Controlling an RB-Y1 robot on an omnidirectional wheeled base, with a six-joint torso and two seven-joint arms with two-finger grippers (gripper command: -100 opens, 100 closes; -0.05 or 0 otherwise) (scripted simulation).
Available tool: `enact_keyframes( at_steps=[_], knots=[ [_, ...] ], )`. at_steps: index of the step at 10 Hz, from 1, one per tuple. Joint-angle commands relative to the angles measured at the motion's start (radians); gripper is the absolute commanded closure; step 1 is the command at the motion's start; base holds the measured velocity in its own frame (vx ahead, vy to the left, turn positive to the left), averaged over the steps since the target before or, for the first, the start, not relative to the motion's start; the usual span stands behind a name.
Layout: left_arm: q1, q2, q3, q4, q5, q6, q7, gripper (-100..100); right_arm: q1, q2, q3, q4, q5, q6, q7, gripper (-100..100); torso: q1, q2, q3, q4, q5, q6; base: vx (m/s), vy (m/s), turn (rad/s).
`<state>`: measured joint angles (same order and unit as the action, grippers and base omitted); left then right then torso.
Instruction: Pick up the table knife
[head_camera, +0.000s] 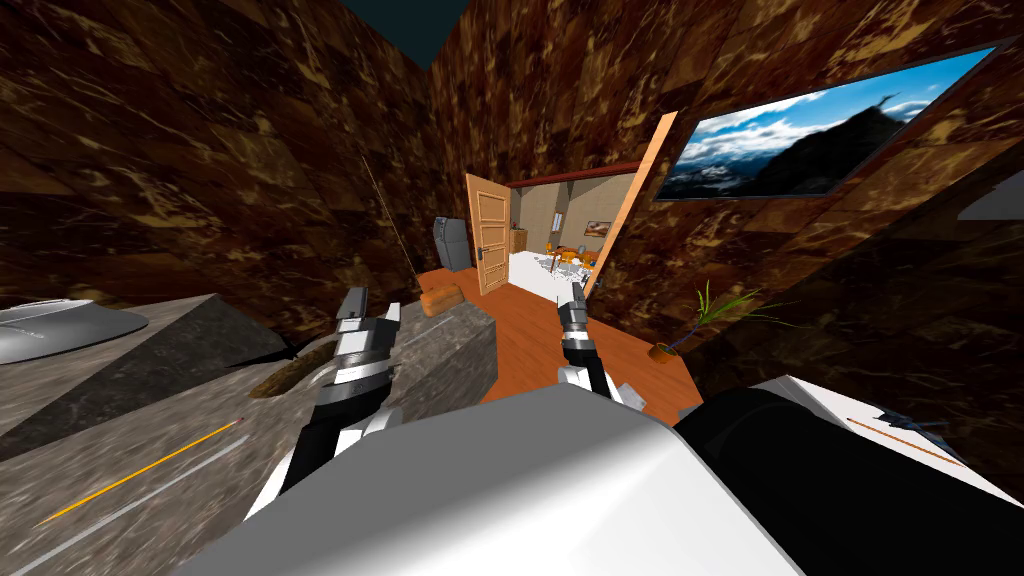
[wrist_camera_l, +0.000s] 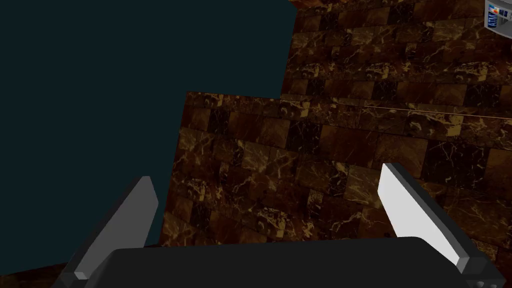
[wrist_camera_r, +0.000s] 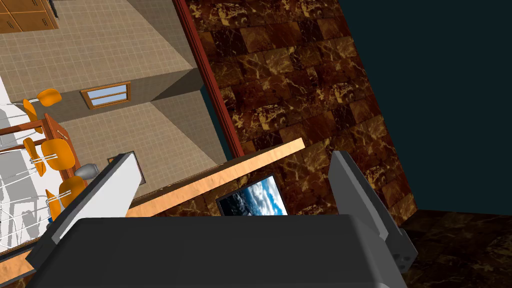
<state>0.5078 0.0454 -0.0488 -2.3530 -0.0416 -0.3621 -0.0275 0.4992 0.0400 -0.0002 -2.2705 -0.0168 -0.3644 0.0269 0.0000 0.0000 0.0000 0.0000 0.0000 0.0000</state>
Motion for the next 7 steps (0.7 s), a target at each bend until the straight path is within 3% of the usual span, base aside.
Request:
enact_keyframes(
  at_steps=[1,5,6,7],
  knots=[
    [-0.013,0.046,0.010,0.007,0.018,0.034,0.008,-100,0.000,0.000,0.000,0.000,0.000,0.000,0.000,0,0.000,0.000,0.000,0.000,0.000,0.000,0.006,-0.017,-0.025],
    [-0.057,0.161,0.043,0.035,0.083,0.146,0.038,-100,0.000,0.000,0.000,0.000,0.000,0.000,0.000,0,-0.002,-0.001,0.000,0.000,0.000,0.000,0.008,-0.033,-0.030],
    [-0.057,0.165,0.043,0.035,0.083,0.152,0.038,-100,0.000,0.000,0.000,0.000,0.000,0.000,0.000,0,-0.002,-0.001,-0.001,0.000,0.000,0.000,0.009,-0.024,-0.009],
    [-0.072,0.201,0.053,0.046,0.106,0.189,0.049,-100,0.000,0.000,0.000,0.000,0.000,0.000,0.000,0,-0.001,-0.001,0.000,0.000,0.000,0.000,0.008,-0.027,-0.032]
  ],
)
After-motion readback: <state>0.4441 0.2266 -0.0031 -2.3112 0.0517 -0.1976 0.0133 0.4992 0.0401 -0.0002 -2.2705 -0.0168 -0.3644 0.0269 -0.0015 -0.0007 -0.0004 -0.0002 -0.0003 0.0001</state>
